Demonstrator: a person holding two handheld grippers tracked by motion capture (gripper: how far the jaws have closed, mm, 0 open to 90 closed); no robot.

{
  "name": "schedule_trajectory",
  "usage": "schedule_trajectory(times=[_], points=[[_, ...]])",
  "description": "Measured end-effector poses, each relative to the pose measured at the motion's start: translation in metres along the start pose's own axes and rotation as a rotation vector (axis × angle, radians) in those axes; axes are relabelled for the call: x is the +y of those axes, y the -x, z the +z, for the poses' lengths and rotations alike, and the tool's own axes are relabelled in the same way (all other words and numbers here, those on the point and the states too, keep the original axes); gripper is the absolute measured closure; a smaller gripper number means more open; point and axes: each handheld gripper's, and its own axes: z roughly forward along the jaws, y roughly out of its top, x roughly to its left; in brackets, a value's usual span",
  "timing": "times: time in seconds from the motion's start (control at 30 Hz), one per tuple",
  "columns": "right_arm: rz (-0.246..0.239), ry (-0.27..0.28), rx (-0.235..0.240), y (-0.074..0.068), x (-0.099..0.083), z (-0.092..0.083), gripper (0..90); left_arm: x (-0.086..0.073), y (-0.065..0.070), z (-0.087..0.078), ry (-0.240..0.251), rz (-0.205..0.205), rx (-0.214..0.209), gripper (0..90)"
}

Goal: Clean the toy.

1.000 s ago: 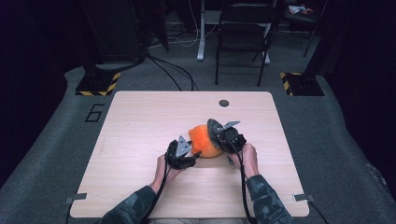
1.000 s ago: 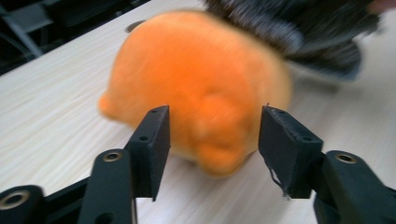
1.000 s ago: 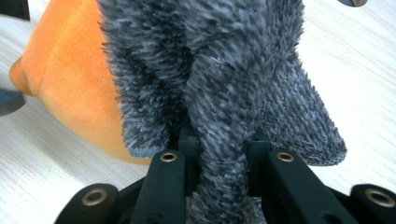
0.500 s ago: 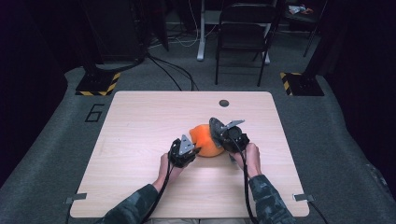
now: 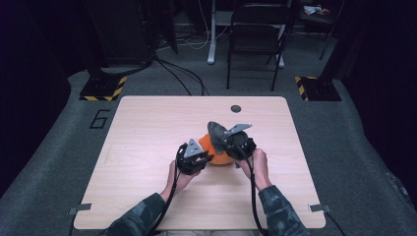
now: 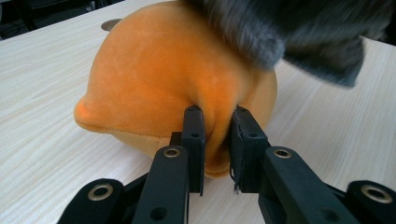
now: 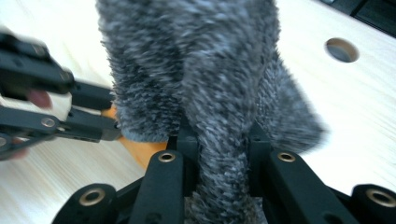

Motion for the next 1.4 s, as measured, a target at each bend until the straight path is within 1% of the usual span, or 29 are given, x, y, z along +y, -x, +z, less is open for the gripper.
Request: schedule_trajectory(times=[0.03, 0.1, 0.17, 0.23, 0.3, 0.33, 0.37, 0.4, 0.43, 0.47, 0.53, 0.63, 0.67, 0.7, 0.77, 0.8, 0.83, 0.87, 0.97, 1.0, 1.03, 1.07, 1.1, 1.17, 1.23, 1.27, 1.3, 1.33, 1.4], points=[[-0.018, -0.012, -0.023, -0.001, -0.001, 0.003, 74.2, -0.001, -0.001, 0.002, -0.006, -0.024, -0.010, 77.6], [0.013, -0.011, -0.015, 0.003, -0.004, 0.005, 74.2, -0.001, -0.001, 0.002, -0.008, -0.018, -0.009, 77.5], [0.025, -0.031, -0.030, 0.008, -0.008, 0.005, 74.2, -0.001, -0.001, 0.003, -0.009, -0.006, -0.005, 77.2], [0.044, -0.055, -0.040, 0.017, -0.014, 0.008, 74.2, -0.002, -0.001, 0.004, -0.013, 0.001, -0.008, 76.9], [0.082, -0.075, -0.043, 0.028, -0.021, 0.014, 74.2, -0.004, -0.006, 0.005, -0.011, -0.006, 0.000, 76.7], [0.104, -0.090, -0.035, 0.033, -0.025, 0.017, 74.2, -0.005, -0.008, 0.004, -0.012, -0.015, 0.003, 76.4], [0.104, -0.090, -0.035, 0.033, -0.025, 0.017, 74.2, -0.006, -0.010, 0.003, -0.009, -0.030, 0.006, 76.4], [0.148, -0.109, -0.014, 0.039, -0.032, 0.024, 74.2, -0.008, -0.015, 0.003, -0.022, -0.033, -0.007, 75.9], [0.148, -0.109, -0.014, 0.039, -0.032, 0.024, 74.2, -0.008, -0.015, 0.003, -0.022, -0.033, -0.007, 75.6], [0.152, -0.136, -0.019, 0.044, -0.038, 0.032, 74.1, -0.008, -0.016, 0.003, -0.016, -0.036, 0.000, 75.6], [0.184, -0.148, 0.003, 0.047, -0.043, 0.038, 73.9, -0.009, -0.018, 0.005, -0.018, -0.044, -0.008, 75.3], [0.183, -0.170, -0.007, 0.049, -0.047, 0.044, 73.8, -0.010, -0.020, 0.006, -0.023, -0.045, -0.012, 75.2], [0.188, -0.197, -0.005, 0.050, -0.052, 0.052, 73.5, -0.011, -0.020, 0.006, -0.015, -0.048, -0.010, 74.8], [0.200, -0.209, -0.004, 0.050, -0.055, 0.056, 73.5, -0.012, -0.021, 0.005, -0.024, -0.050, -0.012, 74.5], [0.199, -0.211, 0.003, 0.050, -0.056, 0.058, 73.5, -0.012, -0.021, 0.005, -0.021, -0.055, -0.010, 73.9], [0.208, -0.214, 0.004, 0.049, -0.056, 0.058, 73.5, -0.012, -0.022, 0.004, -0.021, -0.045, -0.007, 73.9], [0.179, -0.228, -0.012, 0.047, -0.054, 0.056, 73.6, -0.013, -0.022, 0.005, -0.017, -0.048, -0.006, 73.5], [0.167, -0.232, -0.024, 0.048, -0.053, 0.054, 73.9, -0.013, -0.023, 0.004, -0.015, -0.050, -0.009, 73.3], [0.186, -0.227, -0.038, 0.051, -0.052, 0.048, 74.5, -0.013, -0.023, 0.004, -0.009, -0.047, -0.006, 73.1], [0.186, -0.176, -0.053, 0.060, -0.047, 0.035, 74.9, -0.013, -0.024, 0.004, -0.007, -0.047, -0.006, 72.9], [0.186, -0.176, -0.053, 0.060, -0.047, 0.035, 74.9, -0.013, -0.025, 0.004, -0.002, -0.044, 0.000, 72.9], [0.196, -0.125, -0.057, 0.061, -0.042, 0.027, 75.0, -0.014, -0.025, 0.004, -0.001, -0.048, 0.004, 72.6], [0.205, -0.080, -0.045, 0.061, -0.036, 0.018, 75.0, -0.014, -0.026, 0.003, -0.009, -0.045, 0.000, 72.4], [0.181, -0.009, -0.003, 0.053, -0.026, 0.008, 75.0, -0.016, -0.027, 0.002, -0.003, -0.051, 0.011, 71.3], [0.114, -0.029, 0.015, 0.039, -0.019, 0.010, 75.0, -0.015, -0.028, 0.000, -0.002, -0.055, 0.011, 69.5], [0.082, -0.079, 0.005, 0.028, -0.020, 0.022, 75.0, -0.015, -0.028, 0.000, -0.003, -0.051, 0.014, 63.5], [0.082, -0.079, 0.005, 0.028, -0.020, 0.022, 75.0, -0.014, -0.027, 0.000, -0.007, -0.046, 0.015, 63.5], [0.073, -0.089, -0.008, 0.026, -0.022, 0.028, 75.1, -0.014, -0.026, 0.000, -0.008, -0.038, 0.018, 59.2], [0.091, -0.089, -0.001, 0.027, -0.026, 0.032, 75.1, -0.012, -0.024, 0.000, -0.006, -0.019, 0.038, 49.1]])
